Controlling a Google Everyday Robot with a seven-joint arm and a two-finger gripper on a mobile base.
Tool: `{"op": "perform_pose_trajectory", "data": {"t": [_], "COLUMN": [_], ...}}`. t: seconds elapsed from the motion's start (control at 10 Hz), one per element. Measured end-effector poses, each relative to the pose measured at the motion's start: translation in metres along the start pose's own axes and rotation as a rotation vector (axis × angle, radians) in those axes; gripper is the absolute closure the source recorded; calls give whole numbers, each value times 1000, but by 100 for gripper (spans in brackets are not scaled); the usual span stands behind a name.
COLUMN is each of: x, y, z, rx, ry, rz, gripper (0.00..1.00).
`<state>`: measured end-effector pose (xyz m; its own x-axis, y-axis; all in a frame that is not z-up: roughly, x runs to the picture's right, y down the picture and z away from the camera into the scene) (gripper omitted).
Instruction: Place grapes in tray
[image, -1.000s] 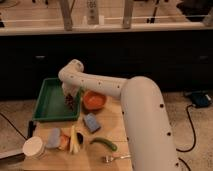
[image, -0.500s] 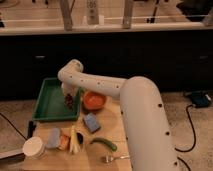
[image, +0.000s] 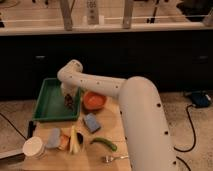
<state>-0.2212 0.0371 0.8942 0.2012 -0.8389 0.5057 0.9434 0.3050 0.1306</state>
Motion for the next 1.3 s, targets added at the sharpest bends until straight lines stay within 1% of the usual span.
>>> {"op": "perform_pose_trajectory", "data": {"t": [1.3], "x": [4], "y": [-2], "z": [2], "rx": [13], "ry": [-2], "rz": [-30], "gripper": [98]}}
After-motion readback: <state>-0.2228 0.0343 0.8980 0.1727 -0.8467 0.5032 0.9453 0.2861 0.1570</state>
